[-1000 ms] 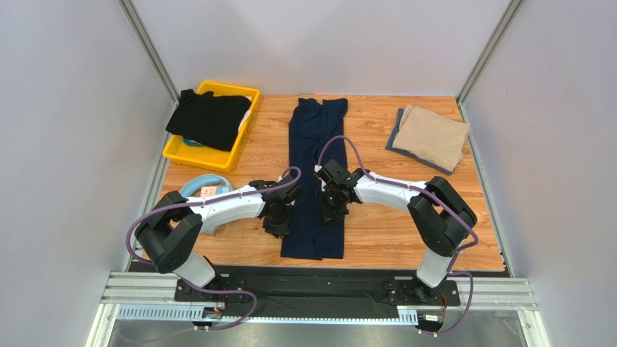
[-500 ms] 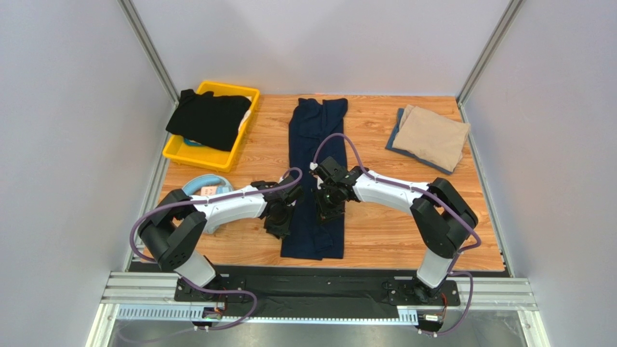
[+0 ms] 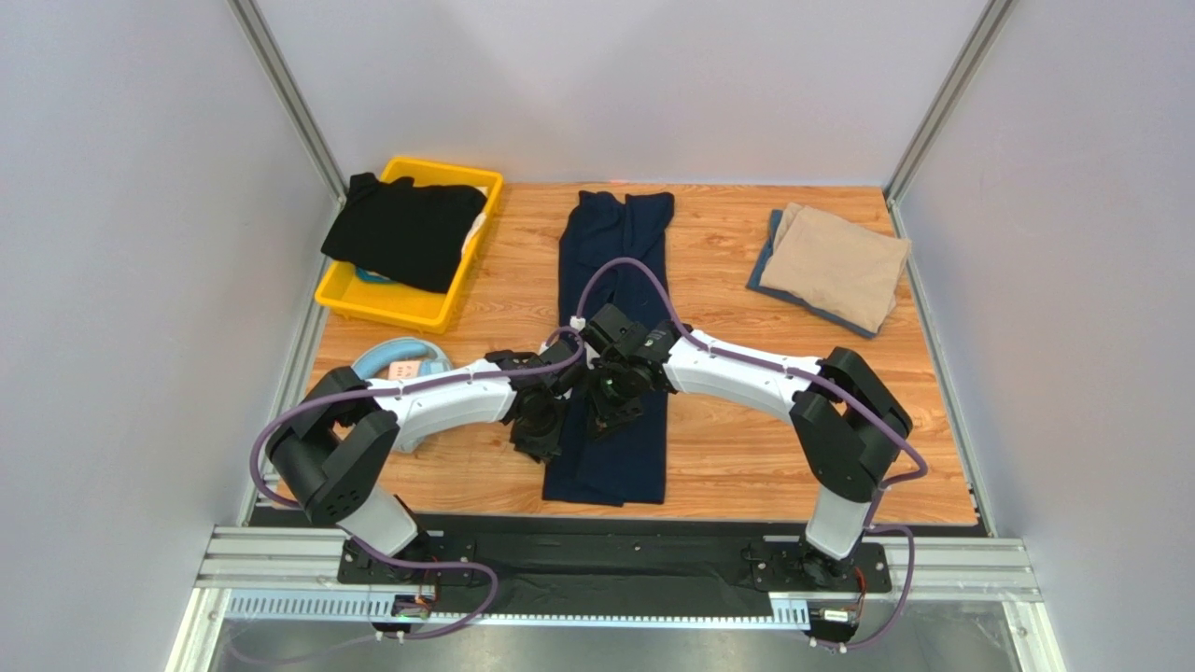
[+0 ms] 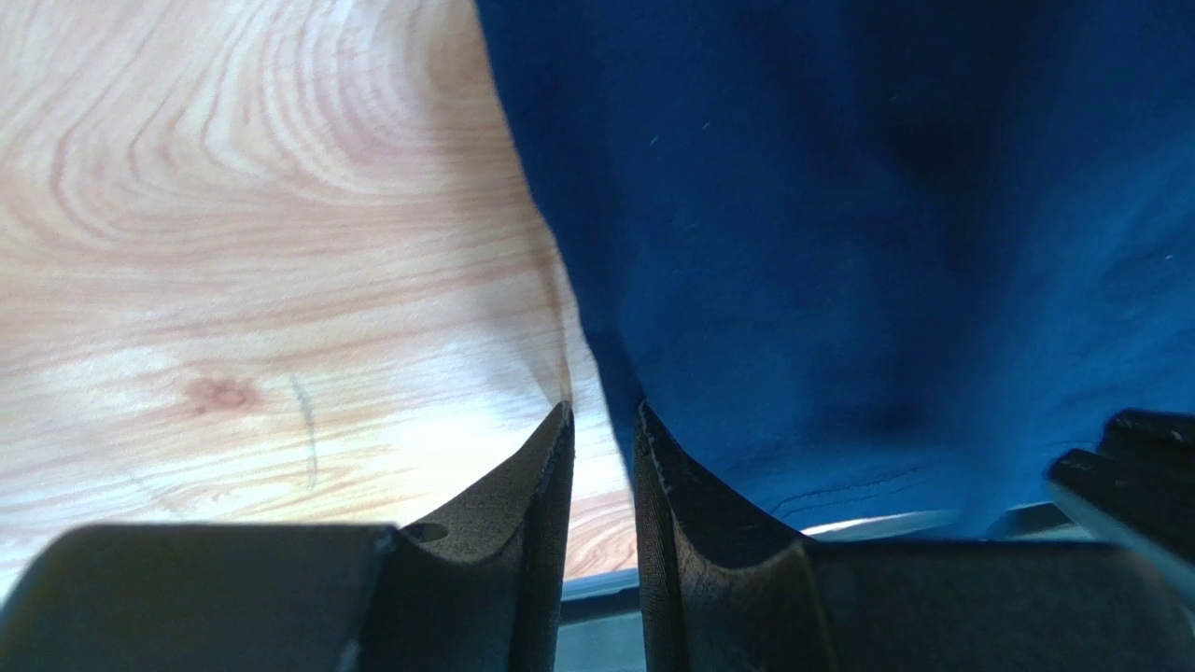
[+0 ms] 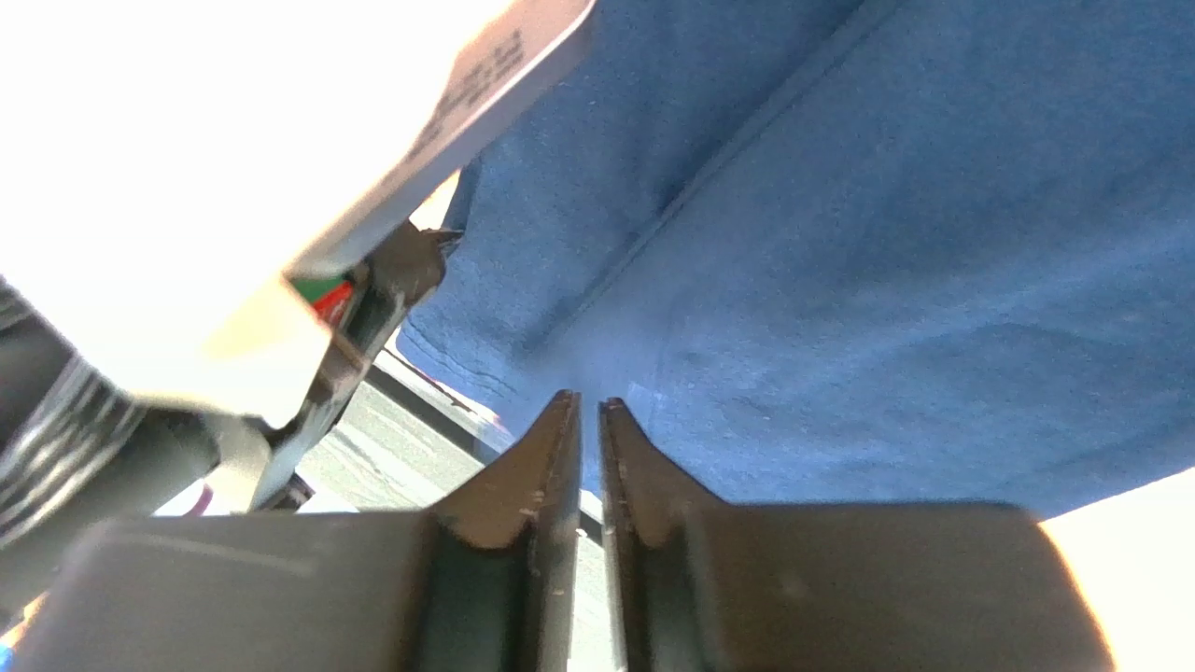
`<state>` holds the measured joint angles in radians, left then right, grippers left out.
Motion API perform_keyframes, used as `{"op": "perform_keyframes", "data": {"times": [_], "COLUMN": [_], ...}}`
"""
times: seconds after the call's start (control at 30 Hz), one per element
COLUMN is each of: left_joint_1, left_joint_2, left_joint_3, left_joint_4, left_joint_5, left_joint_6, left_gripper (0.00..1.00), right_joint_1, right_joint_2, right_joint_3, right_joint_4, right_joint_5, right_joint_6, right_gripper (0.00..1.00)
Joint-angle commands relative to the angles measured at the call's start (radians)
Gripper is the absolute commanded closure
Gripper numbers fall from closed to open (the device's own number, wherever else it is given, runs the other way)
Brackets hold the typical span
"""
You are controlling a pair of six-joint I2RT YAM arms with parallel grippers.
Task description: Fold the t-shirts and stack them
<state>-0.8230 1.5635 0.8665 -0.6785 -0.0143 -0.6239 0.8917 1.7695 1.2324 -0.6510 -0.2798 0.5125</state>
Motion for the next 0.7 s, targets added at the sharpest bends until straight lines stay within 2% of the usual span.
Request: {"op": "perform_keyframes", "data": {"times": [0.0, 0.03, 0.2, 0.37, 0.43, 0.47, 0.53, 0.67], "left_joint_1": [0.001, 0.001, 0.005, 0.019, 0.024, 0.025, 0.028, 0.044], "left_joint_2": [-0.066, -0.072, -0.108, -0.146, -0.166, -0.172, -0.192, -0.215], "left_joint_3": [0.008, 0.011, 0.026, -0.007, -0.033, -0.053, -0.073, -0.147], "left_joint_4": [-0.024, -0.03, -0.076, -0.047, -0.013, -0.003, 0.029, 0.103], "left_joint_5": [-0.035, -0.044, -0.09, -0.056, -0.03, -0.023, -0.009, 0.008], "left_joint_6": [0.007, 0.009, 0.009, 0.018, 0.016, 0.012, 0.007, -0.005], "left_gripper": [0.71, 0.71, 0.7, 0.69, 0.68, 0.64, 0.61, 0.59], "right_joint_1": [0.032, 0.032, 0.036, 0.03, 0.018, 0.01, -0.019, -0.059], "right_joint_2": [0.044, 0.057, 0.05, -0.062, -0.096, -0.131, -0.166, -0.255], "right_joint_3": [0.055, 0.059, 0.076, 0.055, 0.024, 0.01, -0.04, -0.161], "right_joint_4": [-0.033, -0.039, -0.059, -0.073, -0.076, -0.078, -0.076, -0.047], "right_joint_5": [0.005, 0.007, 0.054, 0.171, 0.229, 0.243, 0.277, 0.363], "right_joint_6": [0.038, 0.041, 0.041, 0.024, 0.02, 0.014, 0.011, -0.009], "right_gripper": [0.79, 0.75, 0.69, 0.64, 0.63, 0.61, 0.49, 0.47]}}
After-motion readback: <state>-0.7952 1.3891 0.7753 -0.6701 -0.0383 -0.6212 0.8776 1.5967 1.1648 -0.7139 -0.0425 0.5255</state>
